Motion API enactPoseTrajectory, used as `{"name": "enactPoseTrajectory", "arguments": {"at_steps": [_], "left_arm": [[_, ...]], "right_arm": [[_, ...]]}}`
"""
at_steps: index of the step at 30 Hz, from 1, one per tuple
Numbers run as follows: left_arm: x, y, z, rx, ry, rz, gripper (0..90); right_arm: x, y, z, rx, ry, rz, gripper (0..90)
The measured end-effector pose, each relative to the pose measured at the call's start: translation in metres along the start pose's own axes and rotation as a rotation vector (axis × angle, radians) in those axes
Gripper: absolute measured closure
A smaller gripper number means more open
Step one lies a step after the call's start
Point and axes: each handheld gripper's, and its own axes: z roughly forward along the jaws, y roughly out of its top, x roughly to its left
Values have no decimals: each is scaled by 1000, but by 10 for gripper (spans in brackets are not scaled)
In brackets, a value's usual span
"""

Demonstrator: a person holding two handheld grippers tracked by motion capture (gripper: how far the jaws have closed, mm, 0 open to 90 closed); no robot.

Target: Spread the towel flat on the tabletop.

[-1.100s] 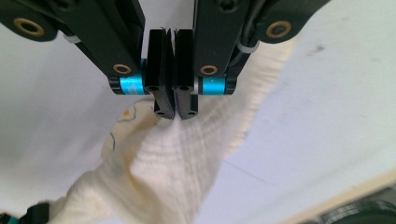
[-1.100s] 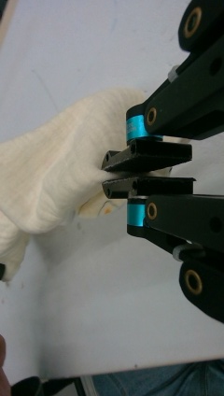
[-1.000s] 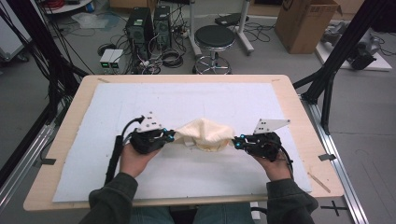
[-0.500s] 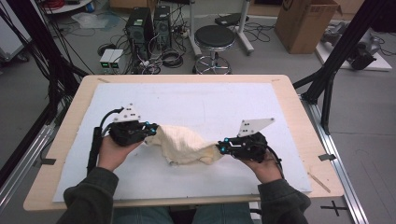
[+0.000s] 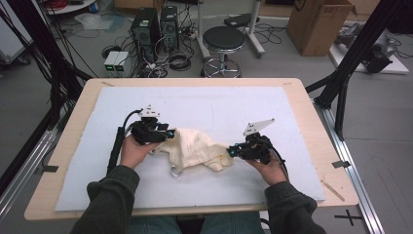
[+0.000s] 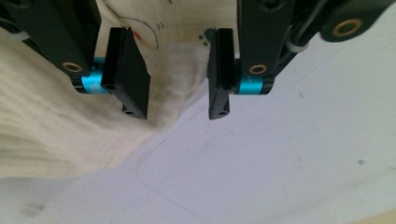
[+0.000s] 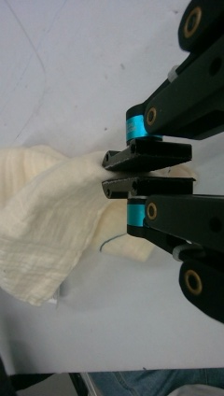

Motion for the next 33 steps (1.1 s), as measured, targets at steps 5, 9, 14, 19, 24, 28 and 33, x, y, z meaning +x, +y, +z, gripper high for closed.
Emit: {"name": "enactPoseTrajectory", "arguments": {"at_steps": [5,9,14,19,24,28,33], "left_arm": [[-15,-1,-35,-95,-48,35,554],[-36,-16,-42,-95,-116,76,562],[-56,-32,-34,-59,-171,127,612],[-69,-42,-9,68,-190,194,628],[-68,-44,9,119,-166,191,644],[-71,-44,15,128,-157,212,727],[-73,-43,19,133,-148,230,839]], "right_arm": [[-3,-7,-11,-24,-33,16,846],[-6,-12,-19,-36,-58,41,846],[-6,-15,-23,-51,-64,49,846],[-4,-15,-20,-41,-58,42,845],[-3,-14,-17,-39,-52,37,844],[-2,-14,-15,-40,-47,28,842],[-1,-14,-14,-36,-46,22,841]]}}
